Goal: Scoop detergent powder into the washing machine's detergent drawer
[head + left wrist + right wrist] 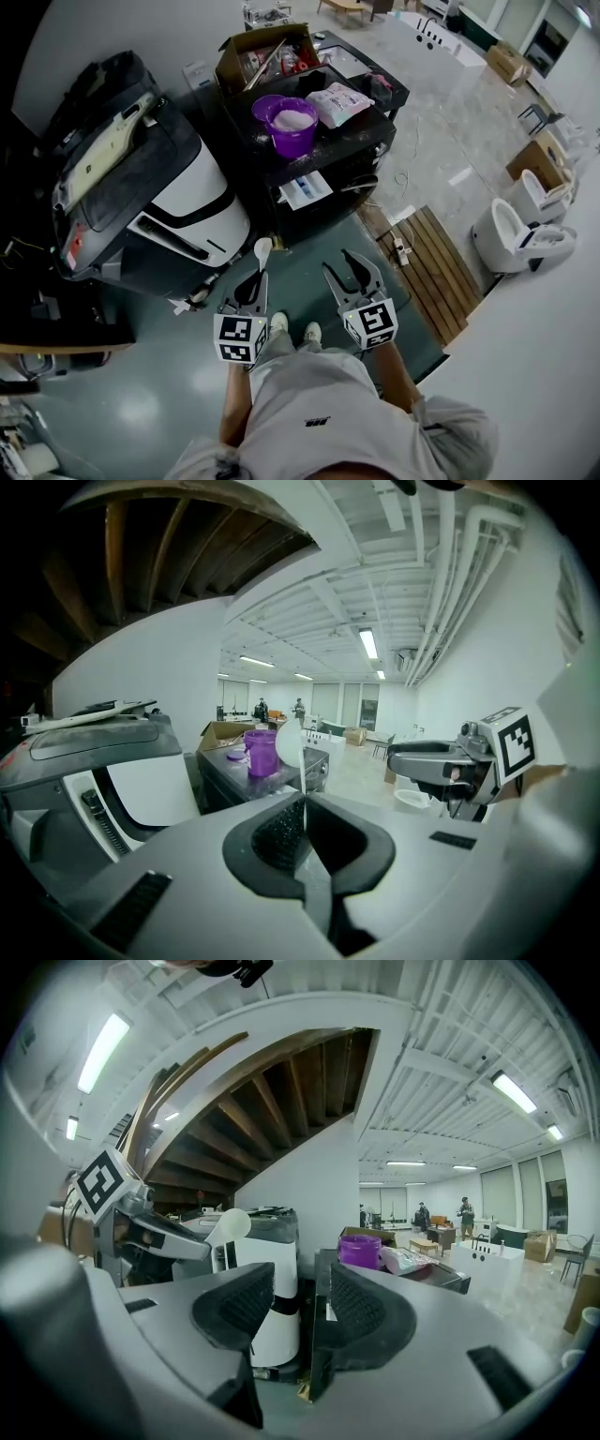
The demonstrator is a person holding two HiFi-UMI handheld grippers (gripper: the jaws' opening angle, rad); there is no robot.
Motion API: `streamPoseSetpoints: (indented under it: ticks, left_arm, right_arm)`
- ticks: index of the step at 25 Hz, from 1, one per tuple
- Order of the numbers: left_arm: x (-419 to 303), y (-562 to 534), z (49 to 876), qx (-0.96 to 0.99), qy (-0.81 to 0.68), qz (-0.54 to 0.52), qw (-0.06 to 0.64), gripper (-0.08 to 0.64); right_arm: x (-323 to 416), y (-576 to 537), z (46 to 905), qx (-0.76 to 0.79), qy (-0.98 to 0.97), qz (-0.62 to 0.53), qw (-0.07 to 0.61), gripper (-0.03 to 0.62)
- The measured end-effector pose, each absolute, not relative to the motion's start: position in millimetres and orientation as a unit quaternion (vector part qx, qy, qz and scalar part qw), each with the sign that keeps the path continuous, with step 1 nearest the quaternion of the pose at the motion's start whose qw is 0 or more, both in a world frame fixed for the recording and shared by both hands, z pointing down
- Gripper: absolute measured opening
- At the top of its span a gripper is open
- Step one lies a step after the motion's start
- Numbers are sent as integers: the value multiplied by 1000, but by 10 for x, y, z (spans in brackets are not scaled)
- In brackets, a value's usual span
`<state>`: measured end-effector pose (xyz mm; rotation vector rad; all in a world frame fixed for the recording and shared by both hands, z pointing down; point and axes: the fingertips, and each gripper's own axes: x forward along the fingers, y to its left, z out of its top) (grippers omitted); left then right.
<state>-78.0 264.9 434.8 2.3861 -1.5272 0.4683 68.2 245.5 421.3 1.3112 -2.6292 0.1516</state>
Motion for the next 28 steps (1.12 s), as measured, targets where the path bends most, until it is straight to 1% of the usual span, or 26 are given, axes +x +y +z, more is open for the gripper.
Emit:
streamPoseSetpoints:
  ticks: [12,28]
  left_arm:
    - [-948,2007,4422,832,-513,153,146,15]
    - [-1416,858,4498,859,-467,151,145,15]
  right_arm:
    - [493,1856,4268,453,-882,51,115,183]
    - [-36,848,4281,491,-860,52,129,183]
